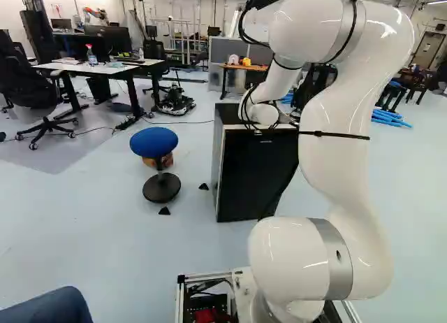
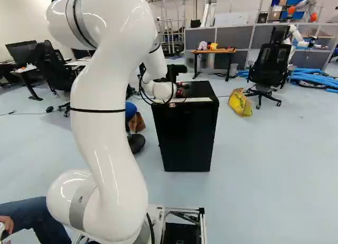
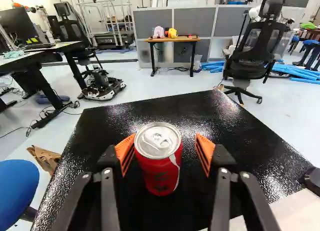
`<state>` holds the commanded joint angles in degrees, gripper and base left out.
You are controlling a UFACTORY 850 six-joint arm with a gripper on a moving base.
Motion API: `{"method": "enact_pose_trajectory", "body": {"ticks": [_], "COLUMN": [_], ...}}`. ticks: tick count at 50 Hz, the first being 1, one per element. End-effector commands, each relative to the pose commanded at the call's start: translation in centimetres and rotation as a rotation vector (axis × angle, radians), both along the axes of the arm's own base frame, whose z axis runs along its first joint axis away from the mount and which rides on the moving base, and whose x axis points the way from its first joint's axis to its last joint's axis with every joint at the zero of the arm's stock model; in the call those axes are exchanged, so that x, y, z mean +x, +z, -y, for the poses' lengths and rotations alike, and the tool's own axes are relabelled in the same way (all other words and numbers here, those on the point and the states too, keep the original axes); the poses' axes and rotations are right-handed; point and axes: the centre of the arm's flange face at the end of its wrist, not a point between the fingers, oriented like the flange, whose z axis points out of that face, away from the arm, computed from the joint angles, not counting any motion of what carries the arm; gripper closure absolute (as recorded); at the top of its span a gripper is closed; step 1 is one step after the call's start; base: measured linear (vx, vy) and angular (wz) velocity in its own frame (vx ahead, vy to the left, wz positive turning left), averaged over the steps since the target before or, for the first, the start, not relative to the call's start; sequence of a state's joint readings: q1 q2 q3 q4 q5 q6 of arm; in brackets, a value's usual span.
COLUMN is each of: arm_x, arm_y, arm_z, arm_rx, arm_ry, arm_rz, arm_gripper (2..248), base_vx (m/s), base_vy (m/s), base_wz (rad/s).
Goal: Grab a drink from the fridge
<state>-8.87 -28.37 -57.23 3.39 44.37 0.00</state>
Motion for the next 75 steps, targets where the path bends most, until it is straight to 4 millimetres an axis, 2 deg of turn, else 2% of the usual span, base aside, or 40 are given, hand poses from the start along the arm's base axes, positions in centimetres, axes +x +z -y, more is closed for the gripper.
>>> {"method": "enact_pose_trajectory", "body": {"ticks": [1, 2, 7, 8, 12, 13, 25, 66, 75], "arm_x": [0.0, 0.0, 0.0, 0.0, 0.0, 0.0, 0.0, -0.4, -0.4], "arm_y": [0.0, 0.0, 0.0, 0.0, 0.0, 0.0, 0.2, 4.7, 4.7], "arm_z": [0.0, 0.0, 0.0, 0.0, 0.0, 0.0, 0.0, -0.1, -0.1], "arm_rx": [0.0, 0.0, 0.0, 0.0, 0.0, 0.0, 0.0, -0.012, -0.012], "arm_ry": [0.0, 0.0, 0.0, 0.0, 0.0, 0.0, 0.0, 0.0, 0.0], "arm_rz": [0.0, 0.0, 0.0, 0.0, 0.0, 0.0, 0.003, 0.076, 0.076], "arm_gripper": [61, 99, 99, 138, 138, 150, 150, 150, 150], "base_vx": [0.0, 0.0, 0.0, 0.0, 0.0, 0.0, 0.0, 0.0, 0.0], "base_vy": [0.0, 0.0, 0.0, 0.0, 0.0, 0.0, 0.0, 0.0, 0.0], "base_wz": [0.0, 0.0, 0.0, 0.0, 0.0, 0.0, 0.0, 0.0, 0.0]}}
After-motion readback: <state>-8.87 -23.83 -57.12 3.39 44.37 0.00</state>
